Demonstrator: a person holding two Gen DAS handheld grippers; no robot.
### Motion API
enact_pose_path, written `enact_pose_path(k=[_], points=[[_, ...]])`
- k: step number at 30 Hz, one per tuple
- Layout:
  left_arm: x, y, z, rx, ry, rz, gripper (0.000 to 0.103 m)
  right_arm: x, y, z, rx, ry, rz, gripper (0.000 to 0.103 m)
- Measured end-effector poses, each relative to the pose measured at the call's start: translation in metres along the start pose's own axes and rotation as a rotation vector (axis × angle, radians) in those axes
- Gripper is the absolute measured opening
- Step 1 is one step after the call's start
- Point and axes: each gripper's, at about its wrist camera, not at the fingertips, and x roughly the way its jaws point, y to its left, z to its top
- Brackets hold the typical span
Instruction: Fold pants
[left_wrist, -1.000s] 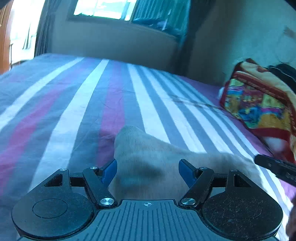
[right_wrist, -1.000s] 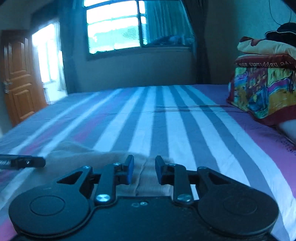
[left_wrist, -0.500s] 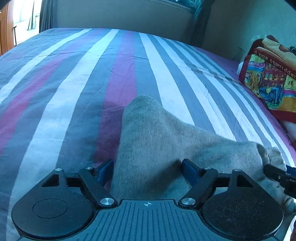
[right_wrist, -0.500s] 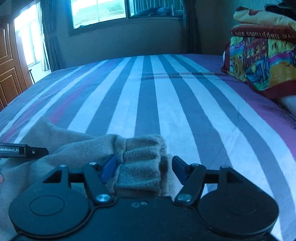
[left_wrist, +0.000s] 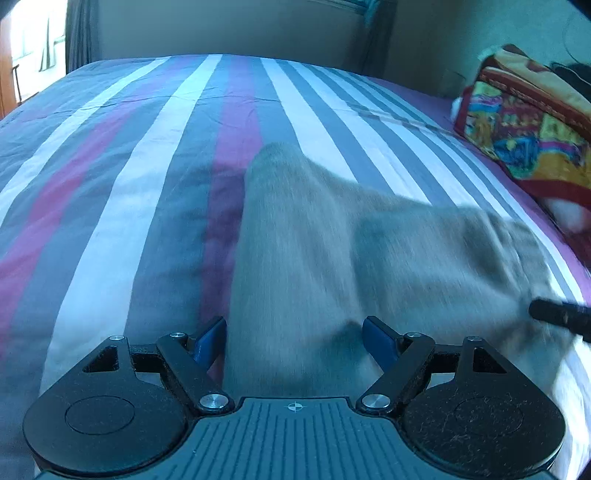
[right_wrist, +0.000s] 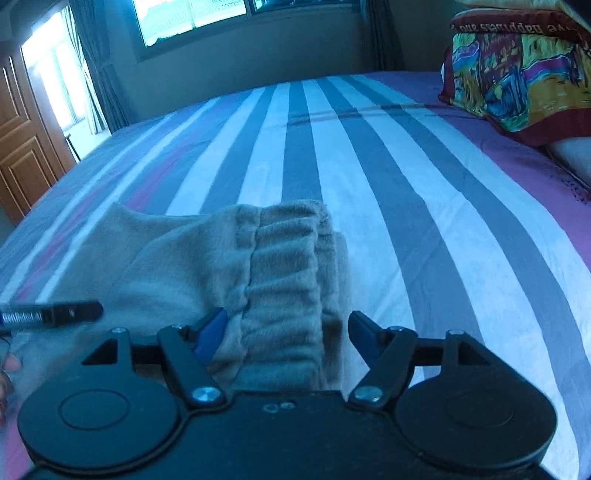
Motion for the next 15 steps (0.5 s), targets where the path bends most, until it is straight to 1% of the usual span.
enact_pose_path(k=[1,2,4,6,7,9,12,14,15], points=[[-0.006,0.000,-0.007,0.008,-0.008,-0.003,0.080,-0.007,0.001,-0.003,-0.004,-0.010,0.002,0.073],[-0.012,0.001,-0.015,0.000,-0.016,-0.006,0.080,-0.013,0.003,-0.007,-0.020,-0.014,-0.019,0.073],[-0.022,0.005,-0.029,-0.030,-0.032,-0.023,0.081,-0.019,0.010,-0.020,-0.062,-0.017,-0.016,0.074],[-0.029,0.011,-0.036,-0.055,-0.038,-0.036,0.082,-0.012,0.011,-0.034,-0.072,0.030,-0.018,0.076],[-0.032,0.013,-0.037,-0.062,-0.042,-0.044,0.082,-0.010,0.007,-0.039,-0.044,0.040,-0.001,0.077],[-0.037,0.023,-0.035,-0.083,-0.056,-0.074,0.082,-0.016,-0.002,-0.037,0.017,0.018,0.036,0.077],[-0.036,0.047,-0.031,-0.132,-0.071,-0.158,0.082,-0.031,-0.024,-0.029,0.127,-0.042,0.125,0.077],[-0.030,0.062,-0.027,-0.156,-0.057,-0.208,0.082,-0.034,-0.045,-0.022,0.189,-0.073,0.177,0.077],[-0.026,0.067,-0.025,-0.164,-0.049,-0.244,0.082,-0.032,-0.052,-0.018,0.209,-0.074,0.196,0.077]])
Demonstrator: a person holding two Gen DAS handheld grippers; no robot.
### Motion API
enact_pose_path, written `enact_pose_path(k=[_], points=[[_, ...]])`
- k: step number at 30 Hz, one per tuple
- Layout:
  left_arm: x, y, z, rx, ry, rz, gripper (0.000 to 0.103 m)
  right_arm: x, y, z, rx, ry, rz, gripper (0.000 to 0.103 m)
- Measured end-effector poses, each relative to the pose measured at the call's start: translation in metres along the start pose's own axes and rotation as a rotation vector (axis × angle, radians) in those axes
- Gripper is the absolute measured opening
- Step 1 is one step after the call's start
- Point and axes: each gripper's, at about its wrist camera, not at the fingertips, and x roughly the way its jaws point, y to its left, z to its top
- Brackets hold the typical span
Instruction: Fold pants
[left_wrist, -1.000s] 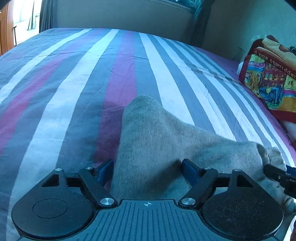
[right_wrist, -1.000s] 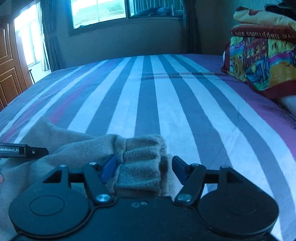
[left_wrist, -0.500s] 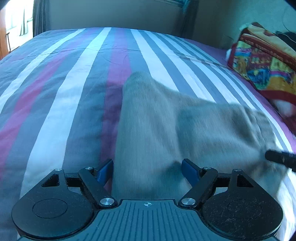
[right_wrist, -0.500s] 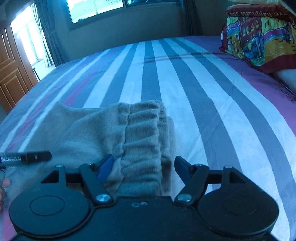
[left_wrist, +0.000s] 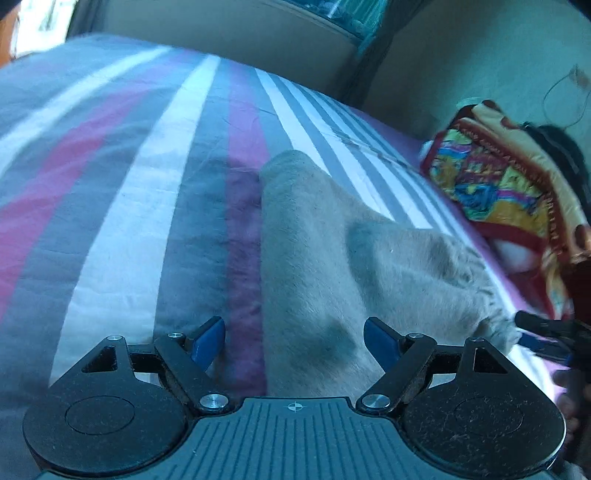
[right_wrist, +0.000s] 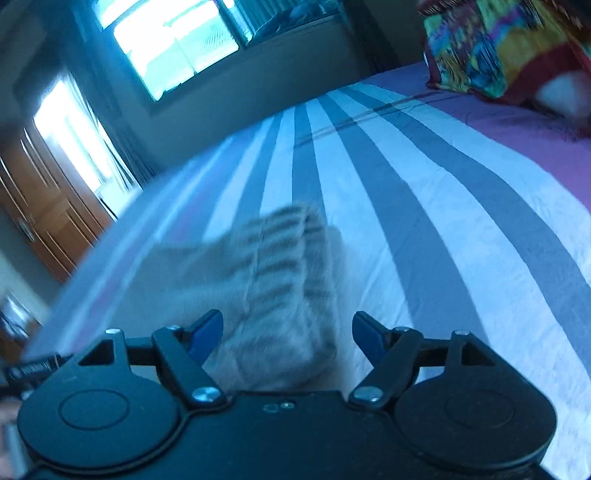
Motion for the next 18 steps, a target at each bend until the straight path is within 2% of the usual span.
enact_pose_path(k=[3,6,7,8,10,12,18], points=[[0.016,0.022,0.009,-0.071,0.046,-0.161,0.082,0.015,-0.022,0.011,0.047,0.047,0.038,0.077],[0.035,0.044,0.012,-0.154,0.073,-0.287,0.079,0.040,-0.040,0.016,0.100,0.133,0.103,0.077],[0.040,0.049,0.012,-0.175,0.075,-0.318,0.071,0.049,-0.049,0.016,0.145,0.166,0.137,0.076],[0.047,0.056,0.013,-0.204,0.087,-0.351,0.058,0.055,-0.058,0.015,0.188,0.180,0.176,0.076],[0.063,0.070,0.014,-0.270,0.121,-0.391,0.042,0.066,-0.073,0.017,0.249,0.193,0.259,0.073],[0.080,0.077,0.014,-0.318,0.145,-0.452,0.041,0.074,-0.081,0.018,0.266,0.205,0.311,0.072],[0.116,0.072,0.019,-0.311,0.172,-0.545,0.034,0.108,-0.093,0.032,0.251,0.250,0.456,0.069]])
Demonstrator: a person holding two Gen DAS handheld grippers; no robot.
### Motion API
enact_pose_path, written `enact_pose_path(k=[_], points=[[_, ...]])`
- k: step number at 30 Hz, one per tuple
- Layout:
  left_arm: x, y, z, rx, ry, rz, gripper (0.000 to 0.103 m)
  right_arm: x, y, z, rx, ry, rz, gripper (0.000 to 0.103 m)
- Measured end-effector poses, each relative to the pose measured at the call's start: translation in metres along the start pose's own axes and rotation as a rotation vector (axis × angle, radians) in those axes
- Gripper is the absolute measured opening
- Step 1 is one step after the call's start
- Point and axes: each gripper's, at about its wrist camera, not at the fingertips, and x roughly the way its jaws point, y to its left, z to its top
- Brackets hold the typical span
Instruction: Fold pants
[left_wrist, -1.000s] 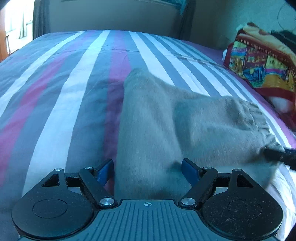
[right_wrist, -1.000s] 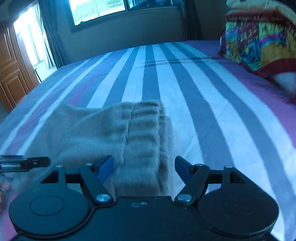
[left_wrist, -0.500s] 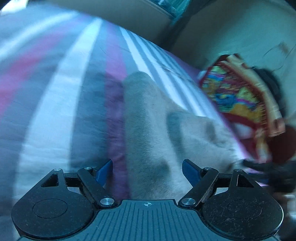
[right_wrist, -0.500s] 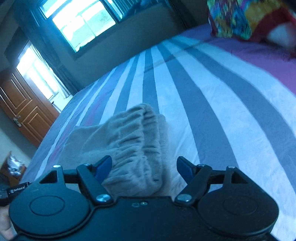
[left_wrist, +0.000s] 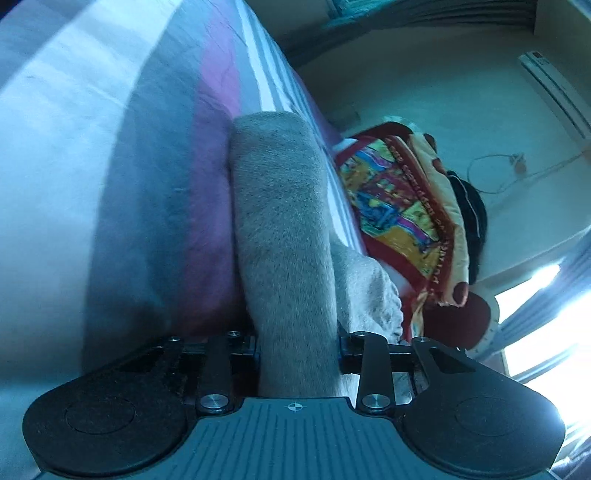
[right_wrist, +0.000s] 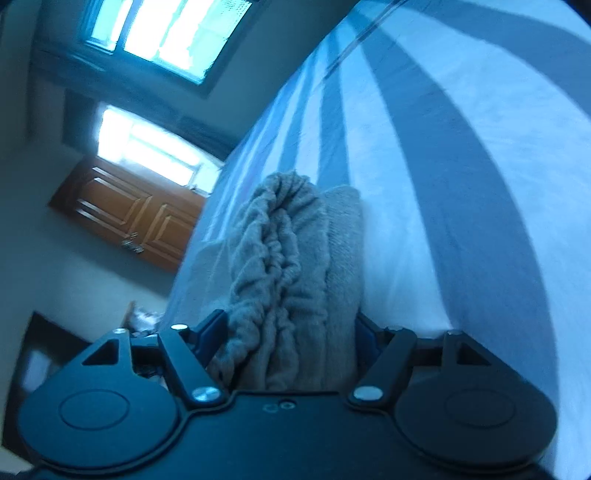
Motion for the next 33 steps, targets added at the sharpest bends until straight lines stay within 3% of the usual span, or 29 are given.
enact_pose_path(k=[3,4,10,16,18,21,22,23,24,27,30,33], points=[[0.006,-0.003,0.002,0.019,-0.023,-0.009,0.029,0.012,-0.001,0.010,-0.017,0.026,0.026,0.064],[0.003,-0.004,0.004,0.024,-0.035,-0.019,0.029,0.015,0.001,0.014,-0.028,0.030,0.029,0.059],[-0.015,-0.024,0.020,0.077,-0.117,-0.081,0.028,0.016,0.022,0.039,-0.090,0.047,0.081,0.050],[-0.023,-0.028,0.086,0.096,-0.213,-0.096,0.028,0.045,0.043,0.088,-0.147,0.050,0.132,0.045],[-0.018,-0.023,0.114,0.099,-0.232,-0.067,0.028,0.064,0.049,0.111,-0.166,0.052,0.137,0.045],[-0.005,0.003,0.148,0.068,-0.244,0.092,0.031,0.101,0.050,0.146,-0.148,0.036,0.096,0.046],[0.003,0.019,0.154,0.015,-0.227,0.196,0.040,0.116,0.045,0.153,-0.147,0.033,0.042,0.053],[0.007,0.035,0.154,-0.031,-0.214,0.200,0.040,0.131,0.040,0.159,-0.148,0.033,-0.066,0.060],[0.005,0.039,0.152,-0.034,-0.236,0.169,0.040,0.145,0.032,0.160,-0.130,0.049,-0.186,0.065],[-0.007,0.038,0.139,-0.022,-0.277,0.157,0.041,0.144,0.019,0.154,-0.083,0.031,-0.157,0.068],[-0.020,0.025,0.112,0.067,-0.308,0.225,0.051,0.122,0.024,0.133,-0.135,-0.004,-0.153,0.070],[-0.036,0.005,0.073,0.132,-0.356,0.303,0.069,0.097,0.019,0.108,-0.147,-0.033,-0.168,0.070]])
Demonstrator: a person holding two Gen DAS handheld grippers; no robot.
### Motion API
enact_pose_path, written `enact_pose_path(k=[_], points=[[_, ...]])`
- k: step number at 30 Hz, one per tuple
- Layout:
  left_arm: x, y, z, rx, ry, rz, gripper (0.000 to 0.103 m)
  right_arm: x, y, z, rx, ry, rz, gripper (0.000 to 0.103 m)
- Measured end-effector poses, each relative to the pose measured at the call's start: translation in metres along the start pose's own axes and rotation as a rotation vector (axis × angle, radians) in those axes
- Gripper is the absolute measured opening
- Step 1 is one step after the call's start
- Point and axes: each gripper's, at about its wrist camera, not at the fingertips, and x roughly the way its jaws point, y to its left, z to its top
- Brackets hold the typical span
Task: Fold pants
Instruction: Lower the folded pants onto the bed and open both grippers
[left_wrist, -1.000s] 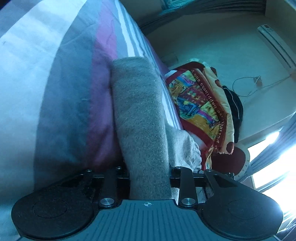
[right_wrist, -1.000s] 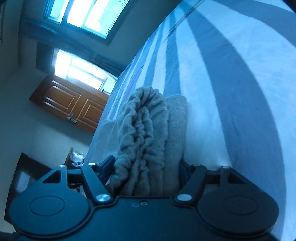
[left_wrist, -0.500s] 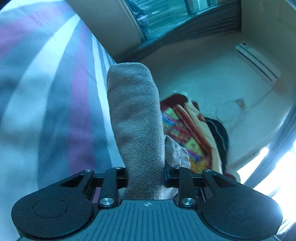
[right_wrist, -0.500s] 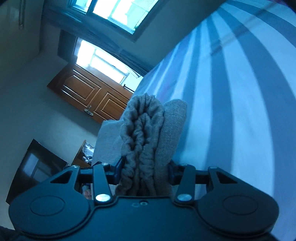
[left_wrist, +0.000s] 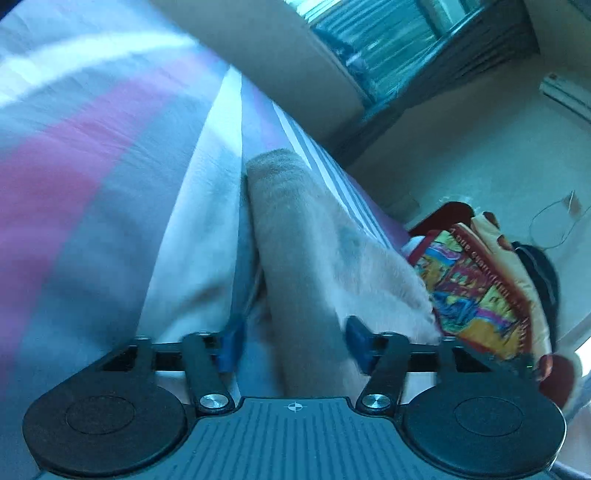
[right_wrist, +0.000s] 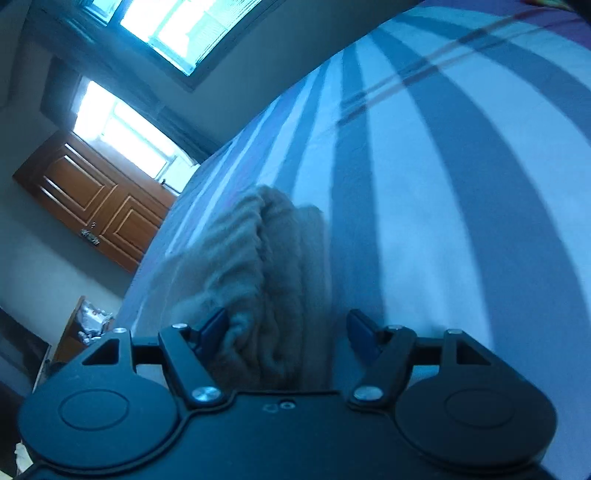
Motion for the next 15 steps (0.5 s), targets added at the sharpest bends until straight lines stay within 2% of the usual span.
enact_pose_path(k=[1,2,3,4,5,8,10,15], points=[[-0.010,-0.011,-0.010,0.045,-0.009,0.041,0.074,-0.010,0.000,-0.009,0.019,-0.016,-0.006,0.071],[-0.025,-0.018,-0.016,0.090,-0.029,0.094,0.083,-0.020,0.000,-0.016,0.037,-0.035,-0.012,0.073],[-0.039,-0.026,-0.024,0.133,-0.065,0.159,0.090,-0.031,0.002,-0.024,0.050,-0.053,-0.033,0.078],[-0.052,-0.034,-0.034,0.168,-0.096,0.226,0.103,-0.042,0.008,-0.029,0.042,-0.069,-0.081,0.082],[-0.058,-0.046,-0.042,0.194,-0.107,0.272,0.103,-0.051,0.017,-0.038,0.008,-0.081,-0.137,0.083],[-0.077,-0.080,-0.063,0.207,-0.140,0.325,0.103,-0.083,0.043,-0.069,-0.101,-0.105,-0.283,0.088],[-0.093,-0.105,-0.081,0.240,-0.152,0.339,0.103,-0.100,0.063,-0.095,-0.144,-0.101,-0.319,0.091],[-0.145,-0.167,-0.136,0.403,-0.151,0.338,0.103,-0.143,0.120,-0.155,-0.289,-0.174,-0.407,0.091]])
